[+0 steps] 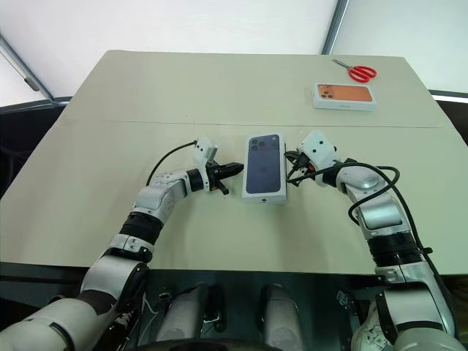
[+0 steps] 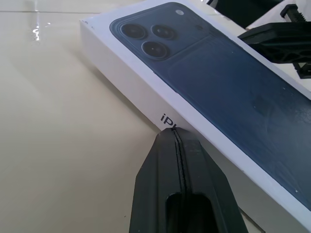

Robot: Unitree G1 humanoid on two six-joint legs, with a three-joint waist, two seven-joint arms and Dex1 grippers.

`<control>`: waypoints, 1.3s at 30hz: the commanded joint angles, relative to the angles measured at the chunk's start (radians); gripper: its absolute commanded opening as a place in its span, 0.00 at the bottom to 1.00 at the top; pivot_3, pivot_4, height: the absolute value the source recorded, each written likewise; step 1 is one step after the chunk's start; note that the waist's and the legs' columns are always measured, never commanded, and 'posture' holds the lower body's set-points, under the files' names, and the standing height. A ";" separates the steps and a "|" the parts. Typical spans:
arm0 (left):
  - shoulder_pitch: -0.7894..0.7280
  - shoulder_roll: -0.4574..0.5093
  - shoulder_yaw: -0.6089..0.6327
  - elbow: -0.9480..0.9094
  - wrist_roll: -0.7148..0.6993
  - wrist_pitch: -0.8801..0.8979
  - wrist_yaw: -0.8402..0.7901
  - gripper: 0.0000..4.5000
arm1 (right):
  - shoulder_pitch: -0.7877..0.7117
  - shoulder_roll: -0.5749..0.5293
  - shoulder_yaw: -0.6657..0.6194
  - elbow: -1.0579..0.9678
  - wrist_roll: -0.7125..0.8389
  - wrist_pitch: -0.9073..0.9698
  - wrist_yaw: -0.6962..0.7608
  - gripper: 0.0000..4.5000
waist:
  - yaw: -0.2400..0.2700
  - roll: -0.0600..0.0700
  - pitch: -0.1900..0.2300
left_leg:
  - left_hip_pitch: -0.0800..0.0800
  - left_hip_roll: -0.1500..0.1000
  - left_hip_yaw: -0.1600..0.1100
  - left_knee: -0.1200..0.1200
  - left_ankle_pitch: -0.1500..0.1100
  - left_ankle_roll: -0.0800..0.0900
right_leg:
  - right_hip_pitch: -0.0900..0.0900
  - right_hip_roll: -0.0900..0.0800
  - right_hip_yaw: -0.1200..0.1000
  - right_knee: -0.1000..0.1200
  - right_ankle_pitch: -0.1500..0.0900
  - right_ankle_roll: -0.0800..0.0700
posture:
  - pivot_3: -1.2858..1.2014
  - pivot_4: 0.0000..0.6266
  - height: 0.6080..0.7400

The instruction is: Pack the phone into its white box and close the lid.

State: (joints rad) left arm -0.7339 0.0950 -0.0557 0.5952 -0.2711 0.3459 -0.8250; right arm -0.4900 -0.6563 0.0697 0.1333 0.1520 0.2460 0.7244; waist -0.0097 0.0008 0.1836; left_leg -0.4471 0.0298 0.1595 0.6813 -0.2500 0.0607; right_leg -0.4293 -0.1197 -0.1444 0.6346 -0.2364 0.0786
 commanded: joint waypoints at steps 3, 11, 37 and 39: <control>-0.045 -0.031 -0.006 -0.028 -0.005 -0.013 -0.004 0.00 | 0.009 -0.002 -0.026 -0.020 -0.009 -0.004 0.009 0.00 | 0.000 0.000 0.000 | 0.000 0.000 0.000 0.000 0.000 0.000 | 0.000 0.000 0.000 0.000 0.000 0.000 | 0.52 0.24 0.98; -0.034 -0.028 -0.029 -0.033 0.021 -0.023 -0.014 0.00 | 0.024 -0.001 -0.027 -0.017 -0.035 -0.005 0.011 0.00 | 0.000 0.000 0.000 | 0.000 0.000 0.000 0.000 0.000 0.000 | 0.000 0.000 0.000 0.000 0.000 0.000 | 0.52 0.24 0.98; -0.244 -0.061 0.061 0.171 0.029 -0.132 0.047 0.00 | -0.176 0.085 -0.044 0.182 -0.076 -0.075 -0.038 0.00 | 0.000 0.000 0.000 | 0.003 -0.001 0.000 0.001 0.000 0.000 | 0.003 0.001 0.000 0.001 0.000 0.000 | 0.52 0.24 0.98; -0.275 -0.092 0.056 0.274 0.055 -0.191 0.063 0.00 | -0.192 0.103 -0.015 0.245 -0.110 -0.122 -0.046 0.00 | -0.001 0.000 0.000 | 0.003 -0.001 0.000 0.001 0.000 0.000 | 0.003 0.001 0.000 0.001 0.000 0.001 | 0.52 0.24 0.98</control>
State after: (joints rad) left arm -0.9724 0.0114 0.0079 0.8249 -0.2357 0.2078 -0.7709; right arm -0.6567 -0.5552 0.0549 0.3568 0.0634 0.1681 0.6854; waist -0.0109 0.0007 0.1835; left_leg -0.4442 0.0288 0.1601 0.6824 -0.2498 0.0609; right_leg -0.4264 -0.1190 -0.1445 0.6360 -0.2361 0.0793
